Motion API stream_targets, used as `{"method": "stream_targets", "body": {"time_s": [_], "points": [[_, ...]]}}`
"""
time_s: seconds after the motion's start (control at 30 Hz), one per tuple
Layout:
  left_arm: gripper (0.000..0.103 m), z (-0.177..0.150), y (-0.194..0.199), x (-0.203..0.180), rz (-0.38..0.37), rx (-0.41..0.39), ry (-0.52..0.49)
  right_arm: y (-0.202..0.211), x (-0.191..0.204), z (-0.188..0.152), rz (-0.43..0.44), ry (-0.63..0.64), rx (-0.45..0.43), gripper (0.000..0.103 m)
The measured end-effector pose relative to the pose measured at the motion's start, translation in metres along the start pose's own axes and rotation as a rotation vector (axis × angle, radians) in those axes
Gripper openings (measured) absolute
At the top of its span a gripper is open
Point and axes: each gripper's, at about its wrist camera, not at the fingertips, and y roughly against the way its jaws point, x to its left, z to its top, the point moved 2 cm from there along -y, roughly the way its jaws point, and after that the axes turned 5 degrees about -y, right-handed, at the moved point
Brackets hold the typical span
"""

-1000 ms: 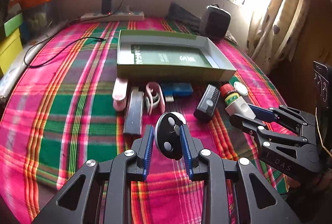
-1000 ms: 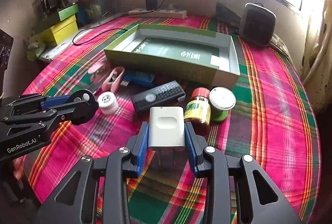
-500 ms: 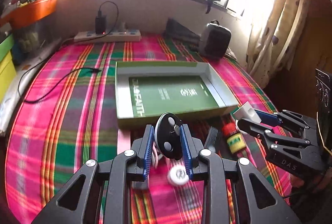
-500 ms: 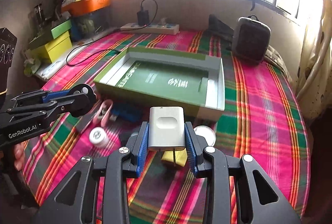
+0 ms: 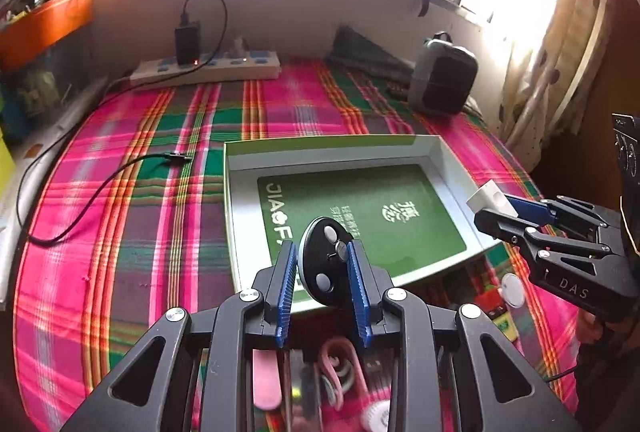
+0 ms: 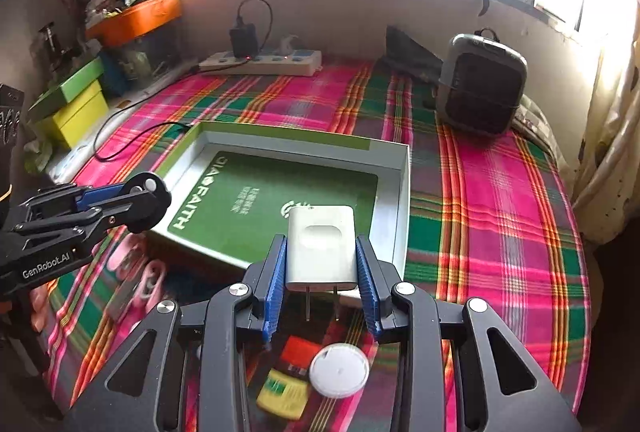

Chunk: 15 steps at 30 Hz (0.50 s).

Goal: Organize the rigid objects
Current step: 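Carry the key fob with the left tool while the right tool carries the charger into the green box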

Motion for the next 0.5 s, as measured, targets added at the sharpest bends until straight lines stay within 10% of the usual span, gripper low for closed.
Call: {"method": "stream_targets", "body": {"time_s": [0.5], "points": [[0.025,0.003,-0.041,0.010,0.016,0.072,0.010,-0.053,-0.014,0.011,-0.012,-0.014,0.093,0.035]]}}
